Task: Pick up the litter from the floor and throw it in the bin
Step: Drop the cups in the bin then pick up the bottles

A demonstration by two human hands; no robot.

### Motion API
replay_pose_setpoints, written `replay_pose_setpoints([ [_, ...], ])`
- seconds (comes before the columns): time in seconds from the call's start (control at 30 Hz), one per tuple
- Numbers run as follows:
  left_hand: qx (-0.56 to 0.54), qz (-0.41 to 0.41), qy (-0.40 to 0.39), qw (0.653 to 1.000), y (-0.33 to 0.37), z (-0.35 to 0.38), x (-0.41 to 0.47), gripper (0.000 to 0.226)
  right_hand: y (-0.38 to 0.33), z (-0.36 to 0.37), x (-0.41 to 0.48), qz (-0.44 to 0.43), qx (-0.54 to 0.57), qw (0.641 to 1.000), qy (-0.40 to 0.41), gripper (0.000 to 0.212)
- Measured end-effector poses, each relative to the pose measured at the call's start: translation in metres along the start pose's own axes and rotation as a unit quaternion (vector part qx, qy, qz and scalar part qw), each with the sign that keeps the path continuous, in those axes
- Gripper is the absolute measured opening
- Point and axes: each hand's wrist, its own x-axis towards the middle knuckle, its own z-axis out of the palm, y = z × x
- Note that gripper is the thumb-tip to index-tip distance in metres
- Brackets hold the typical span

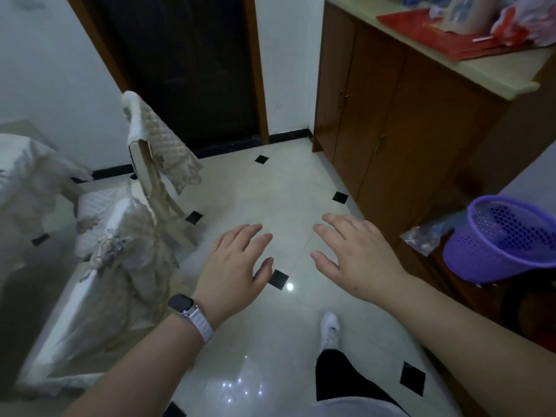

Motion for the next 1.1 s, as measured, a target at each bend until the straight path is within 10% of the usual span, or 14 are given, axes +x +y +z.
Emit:
replay_pose_setpoints([
  [0.57, 0.062, -0.115, 0.029, 0.991, -0.127, 0.041, 0.198, 0.038, 0.098, 0.087, 0.272, -0.050, 0.098, 0.990, -0.084, 0.057],
  [1.1, 0.018, -0.131, 0.076, 0.988, -0.409, 0.092, 0.352, 0.039, 0.061, 0.174, 0.577, -0.061, 0.034, 0.989, -0.130, 0.055],
])
